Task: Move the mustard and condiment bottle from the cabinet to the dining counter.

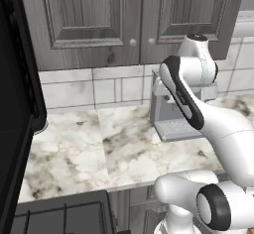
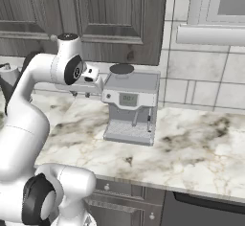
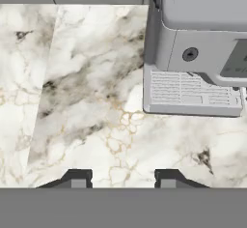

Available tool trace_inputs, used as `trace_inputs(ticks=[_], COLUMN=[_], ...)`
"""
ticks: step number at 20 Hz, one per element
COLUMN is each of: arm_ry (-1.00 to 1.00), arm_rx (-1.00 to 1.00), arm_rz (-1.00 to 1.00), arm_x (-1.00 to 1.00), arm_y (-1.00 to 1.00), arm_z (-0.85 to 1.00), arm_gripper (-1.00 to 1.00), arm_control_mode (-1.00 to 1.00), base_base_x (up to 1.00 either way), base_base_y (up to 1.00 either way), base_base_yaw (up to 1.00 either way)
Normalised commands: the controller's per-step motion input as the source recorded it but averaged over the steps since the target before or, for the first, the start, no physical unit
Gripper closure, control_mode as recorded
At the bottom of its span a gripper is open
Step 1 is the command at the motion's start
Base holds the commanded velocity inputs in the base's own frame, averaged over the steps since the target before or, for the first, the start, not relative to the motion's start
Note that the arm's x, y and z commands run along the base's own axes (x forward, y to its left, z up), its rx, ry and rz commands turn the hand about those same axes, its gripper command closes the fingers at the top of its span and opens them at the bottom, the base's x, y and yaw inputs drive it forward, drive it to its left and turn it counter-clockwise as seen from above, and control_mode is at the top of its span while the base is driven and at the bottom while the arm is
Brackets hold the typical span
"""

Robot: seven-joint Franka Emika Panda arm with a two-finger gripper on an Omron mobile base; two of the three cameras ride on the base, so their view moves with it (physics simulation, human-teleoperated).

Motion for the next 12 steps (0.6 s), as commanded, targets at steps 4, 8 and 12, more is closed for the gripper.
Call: trace_inputs(ticks=[4, 8, 12], arm_ry=[0.02, 0.0, -0.07], arm_rx=[0.13, 0.28, 0.29], arm_rz=[0.0, 0.0, -0.08], arm_x=[0.01, 0.01, 0.0], arm_y=[-0.14, -0.05, 0.11], arm_z=[0.01, 0.04, 0.37], arm_gripper=[-1.0, -1.0, -1.0], arm_control_mode=[-1.0, -1.0, -1.0], base_base_x=[0.0, 0.0, 0.0], base_base_y=[0.0, 0.0, 0.0], base_base_yaw=[0.0, 0.0, 0.0])
